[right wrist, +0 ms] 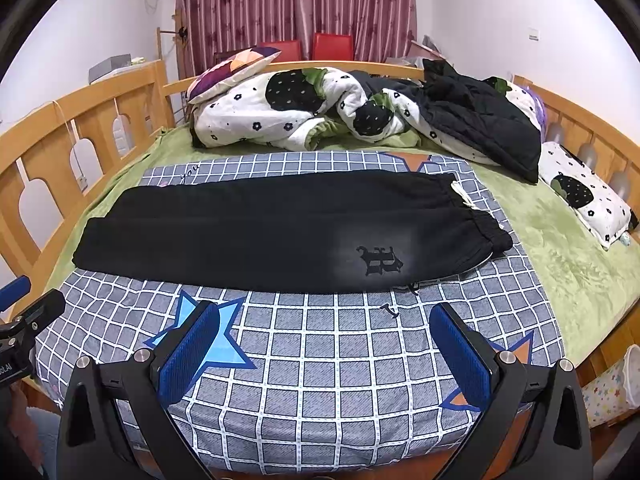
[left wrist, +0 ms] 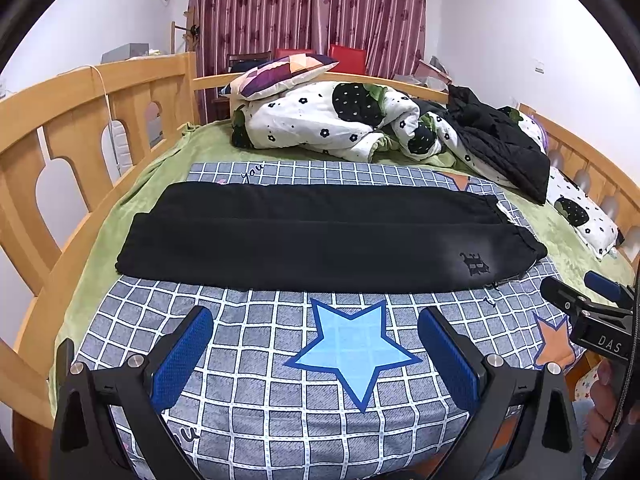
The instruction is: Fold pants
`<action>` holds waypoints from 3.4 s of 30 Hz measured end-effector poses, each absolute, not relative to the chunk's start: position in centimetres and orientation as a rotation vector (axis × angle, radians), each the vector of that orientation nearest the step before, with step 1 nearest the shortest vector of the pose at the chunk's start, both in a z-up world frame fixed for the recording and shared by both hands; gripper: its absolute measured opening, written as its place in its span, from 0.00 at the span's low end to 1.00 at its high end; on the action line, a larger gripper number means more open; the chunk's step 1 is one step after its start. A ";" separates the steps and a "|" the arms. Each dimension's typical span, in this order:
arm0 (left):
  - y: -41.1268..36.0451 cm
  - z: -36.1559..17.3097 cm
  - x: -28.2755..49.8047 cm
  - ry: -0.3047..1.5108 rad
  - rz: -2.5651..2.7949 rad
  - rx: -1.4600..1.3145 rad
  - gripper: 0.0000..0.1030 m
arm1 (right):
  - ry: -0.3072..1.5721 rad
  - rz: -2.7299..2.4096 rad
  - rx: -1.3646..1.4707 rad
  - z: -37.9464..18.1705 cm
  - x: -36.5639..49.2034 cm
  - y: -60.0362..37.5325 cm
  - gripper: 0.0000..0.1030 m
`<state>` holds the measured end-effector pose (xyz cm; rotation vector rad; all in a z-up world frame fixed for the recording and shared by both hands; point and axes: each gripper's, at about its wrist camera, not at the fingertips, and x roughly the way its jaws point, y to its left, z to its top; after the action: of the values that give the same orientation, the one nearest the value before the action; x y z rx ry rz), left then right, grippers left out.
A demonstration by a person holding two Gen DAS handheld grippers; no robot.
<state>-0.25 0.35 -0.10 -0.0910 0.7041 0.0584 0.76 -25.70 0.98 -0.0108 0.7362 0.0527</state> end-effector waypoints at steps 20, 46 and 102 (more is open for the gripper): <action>0.6 -0.2 -0.2 0.706 0.046 -0.105 0.99 | 0.740 0.054 -0.013 0.9 0.8 -25.5 1.00; 0.7 -0.2 -0.3 0.703 0.046 -0.104 0.99 | 0.741 0.053 -0.013 0.7 0.8 -25.5 1.00; 20.6 -19.5 15.1 0.820 0.216 -0.652 0.74 | 0.890 0.100 0.458 -17.0 18.3 -45.4 0.63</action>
<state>15.06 20.61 -19.52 -0.6522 0.8198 0.2163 18.32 -45.42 -16.98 0.4584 0.8895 0.0997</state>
